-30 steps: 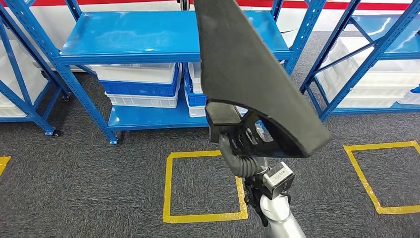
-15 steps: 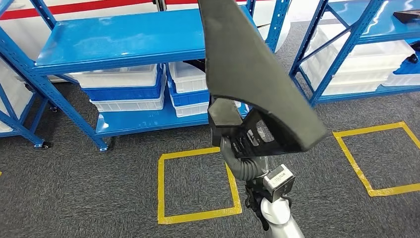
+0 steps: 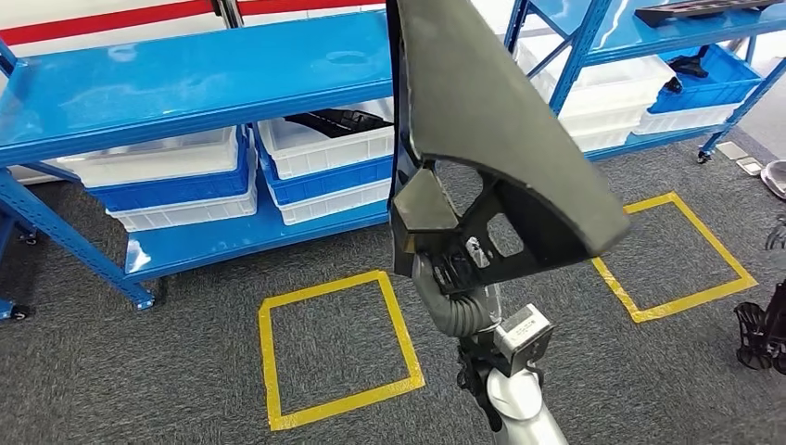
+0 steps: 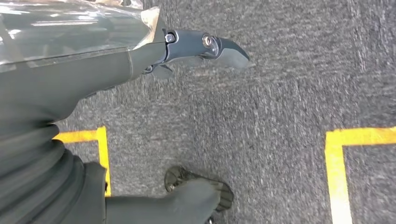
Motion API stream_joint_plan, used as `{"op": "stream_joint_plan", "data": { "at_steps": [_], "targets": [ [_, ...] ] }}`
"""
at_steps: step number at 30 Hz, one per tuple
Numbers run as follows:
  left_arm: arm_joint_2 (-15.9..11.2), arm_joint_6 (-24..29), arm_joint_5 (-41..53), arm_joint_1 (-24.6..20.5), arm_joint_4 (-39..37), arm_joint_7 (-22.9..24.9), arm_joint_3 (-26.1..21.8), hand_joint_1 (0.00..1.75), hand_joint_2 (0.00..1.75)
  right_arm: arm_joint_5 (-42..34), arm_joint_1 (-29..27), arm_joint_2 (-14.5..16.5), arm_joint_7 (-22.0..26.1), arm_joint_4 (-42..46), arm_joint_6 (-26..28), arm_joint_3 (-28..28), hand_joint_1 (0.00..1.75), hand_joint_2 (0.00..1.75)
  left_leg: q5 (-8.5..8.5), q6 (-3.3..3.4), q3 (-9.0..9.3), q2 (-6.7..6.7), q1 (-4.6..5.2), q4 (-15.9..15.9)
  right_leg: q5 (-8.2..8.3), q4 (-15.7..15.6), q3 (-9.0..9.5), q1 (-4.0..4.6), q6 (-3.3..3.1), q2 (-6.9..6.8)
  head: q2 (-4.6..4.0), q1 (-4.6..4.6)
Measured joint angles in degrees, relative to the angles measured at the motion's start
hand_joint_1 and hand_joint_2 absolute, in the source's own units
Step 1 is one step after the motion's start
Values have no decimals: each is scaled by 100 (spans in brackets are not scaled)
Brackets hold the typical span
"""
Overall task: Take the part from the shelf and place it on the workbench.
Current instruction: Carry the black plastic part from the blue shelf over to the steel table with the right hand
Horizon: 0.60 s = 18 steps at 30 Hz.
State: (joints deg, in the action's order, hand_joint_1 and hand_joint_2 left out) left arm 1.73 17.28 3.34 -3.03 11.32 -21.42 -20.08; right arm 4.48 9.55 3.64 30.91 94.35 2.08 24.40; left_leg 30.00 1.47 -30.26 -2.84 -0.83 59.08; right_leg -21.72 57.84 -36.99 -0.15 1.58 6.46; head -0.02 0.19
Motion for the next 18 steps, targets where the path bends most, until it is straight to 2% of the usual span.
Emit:
{"op": "stream_joint_plan", "data": {
  "at_steps": [1, 2, 3, 5, 6, 7, 8, 9, 10, 11, 13, 14, 16, 17, 18],
  "targets": [
    [8, 13, 8, -5, 1, 3, 2, 0, 175, 3, -3, 4, -1, 0, 1, 0, 175, 175, -37, 40, -7, 63, 11, -15, 21, 0, -26, 5, 38, 5, 1, -2],
    [16, 20, 16, -12, 1, 5, 3, 0, 175, 5, -6, 4, -1, 0, 1, 0, 175, 175, -76, 78, -14, 120, 19, -32, 11, 27, -65, 6, 63, -55, 1, -3],
    [23, 27, 21, -20, 2, 6, 5, 0, 175, 9, -5, 3, -2, 0, 1, 0, 175, 175, -117, 122, -33, 188, 19, -49, -70, 153, -140, 11, 69, -174, 1, 14],
    [28, 42, 27, -12, 2, -2, 6, 0, 175, 15, -1, 7, -4, 0, 1, 3, 175, 175, -166, 178, -87, 321, 23, -64, -411, 730, -395, -4, 39, -460, 1, 53],
    [27, 50, 28, 1, 2, -10, 5, 0, 175, 16, -2, 9, -6, -1, 1, 4, 175, 175, -178, 195, -117, 404, 29, -64, -617, 1141, -552, -10, 33, -535, 1, 75],
    [26, 56, 30, 13, 2, -22, 5, 0, 175, 17, -8, 10, -10, -2, 2, 5, 175, 175, -185, 199, -141, 486, 34, -62, -758, 1469, -662, -21, 45, -560, 1, 79],
    [26, 58, 31, 18, 2, -36, 5, 0, 175, 17, -17, 9, -14, -4, 2, 5, 175, 175, -190, 199, -157, 567, 39, -61, -824, 1625, -677, -26, 72, -572, 1, 81],
    [26, 59, 32, 18, 2, -51, 5, 0, 175, 18, -27, 8, -17, -6, 2, 5, 175, 175, -193, 198, -167, 649, 44, -59, -816, 1570, -578, -30, 109, -591, 1, 85],
    [26, 59, 33, 13, 2, -67, 6, 0, 175, 19, -35, 8, -19, -7, 2, 6, 175, 175, -194, 195, -166, 721, 50, -59, -732, 1264, -355, -30, 142, -638, 1, 84],
    [27, 58, 33, 6, 2, -82, 6, 0, 175, 22, -37, 10, -20, -7, 2, 7, 175, 175, -192, 191, -156, 788, 56, -59, -630, 814, -60, -15, 151, -761, 2, 86],
    [32, 56, 33, 0, 2, -105, 6, 0, 175, 37, -33, 15, -20, -4, 2, 8, 175, 175, -186, 161, -137, 909, 75, -63, -484, 129, 349, 50, 89, -993, 2, 74],
    [34, 56, 33, -2, 2, -113, 6, 0, 175, 48, -30, 19, -21, -2, 2, 8, 175, 175, -184, 133, -131, 962, 80, -66, -457, -16, 425, 88, 38, -1054, 2, 68],
    [42, 57, 33, -16, 3, -117, 6, 0, 175, 89, -28, 24, -26, 0, 31, 7, 175, 175, -187, 67, -109, 1077, 86, -83, -422, -61, 403, 119, -47, -955, 2, 58],
    [44, 59, 33, -30, 5, -117, 5, 0, 175, 119, -35, 28, -30, 0, 59, 6, 175, 175, -165, 31, -108, 1072, 77, -78, -396, -100, 419, 67, -86, -888, 2, 54],
    [45, 61, 34, -38, 7, -115, 5, 0, 175, 148, -36, 38, -31, 1, 92, 4, 175, 175, -97, 0, -130, 971, 65, -11, -363, -144, 436, 12, -134, -823, 1, 46]
  ]
}}
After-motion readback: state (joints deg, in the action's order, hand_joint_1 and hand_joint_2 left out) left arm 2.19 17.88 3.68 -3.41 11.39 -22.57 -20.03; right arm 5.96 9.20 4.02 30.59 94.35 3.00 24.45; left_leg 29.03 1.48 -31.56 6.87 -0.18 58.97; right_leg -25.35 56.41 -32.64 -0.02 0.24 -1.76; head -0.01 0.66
